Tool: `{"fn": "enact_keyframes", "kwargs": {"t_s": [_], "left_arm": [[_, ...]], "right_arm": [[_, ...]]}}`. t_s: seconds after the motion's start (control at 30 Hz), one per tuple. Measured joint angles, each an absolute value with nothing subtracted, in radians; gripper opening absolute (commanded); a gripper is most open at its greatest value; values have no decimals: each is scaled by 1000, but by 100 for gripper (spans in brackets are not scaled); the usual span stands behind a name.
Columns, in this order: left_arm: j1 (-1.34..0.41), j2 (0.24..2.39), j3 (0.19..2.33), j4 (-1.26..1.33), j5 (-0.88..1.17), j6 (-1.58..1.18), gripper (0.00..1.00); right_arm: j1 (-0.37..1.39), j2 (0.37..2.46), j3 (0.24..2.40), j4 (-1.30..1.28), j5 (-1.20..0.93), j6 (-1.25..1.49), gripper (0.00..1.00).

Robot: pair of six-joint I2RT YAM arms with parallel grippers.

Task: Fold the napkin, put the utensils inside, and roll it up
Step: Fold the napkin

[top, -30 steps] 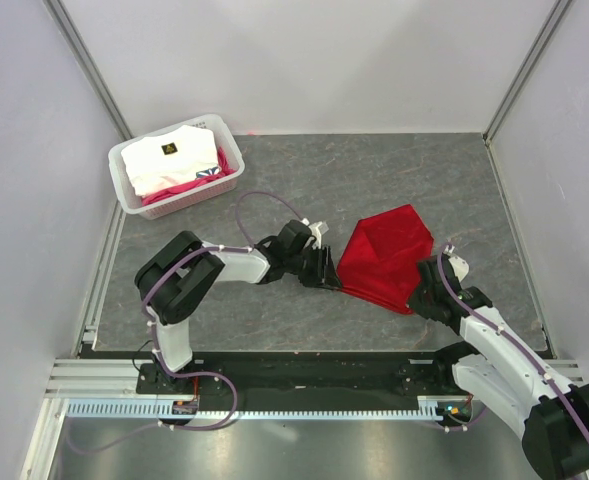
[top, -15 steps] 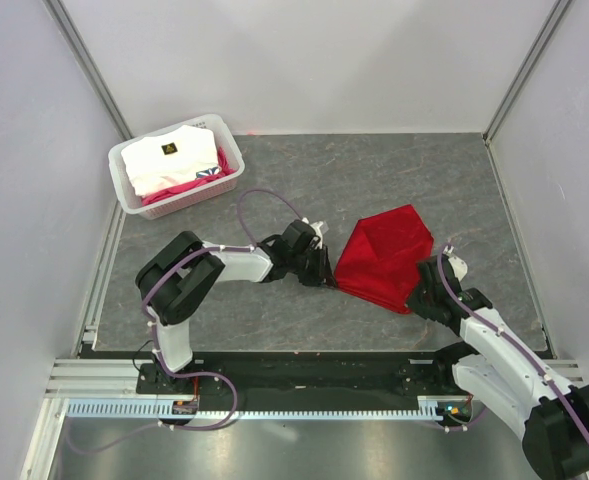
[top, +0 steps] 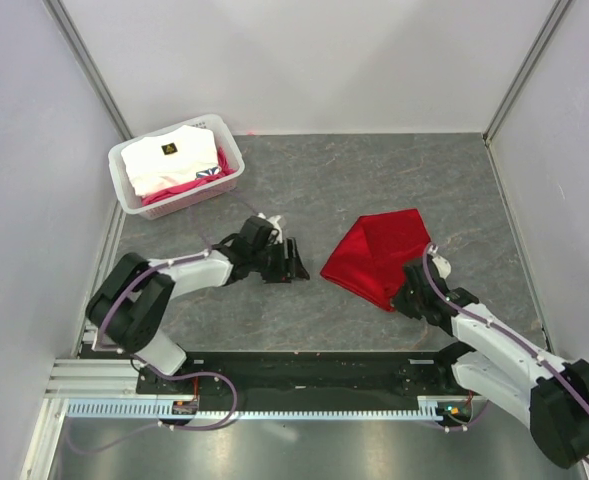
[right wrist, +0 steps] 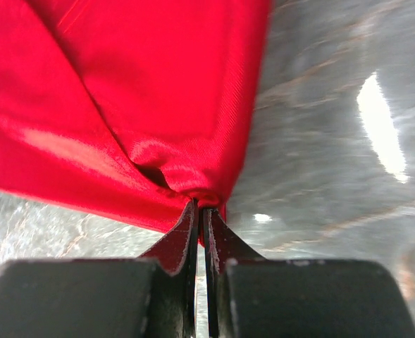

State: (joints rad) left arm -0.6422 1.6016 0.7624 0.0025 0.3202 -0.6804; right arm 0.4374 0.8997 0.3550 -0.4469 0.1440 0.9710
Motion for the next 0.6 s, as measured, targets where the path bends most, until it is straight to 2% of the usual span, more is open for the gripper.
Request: {"fn": "enact_keyframes", "kwargs": {"t_s": [0.27,0.6], "left_arm": [[-521,1454,666,-27,326,-680,69],[-483,1448,666,-10,334,-680,70]], "right_arm": [[594,1072,401,-309,161,1035,0],[740,1160,433,-236,195,1110,0]]}}
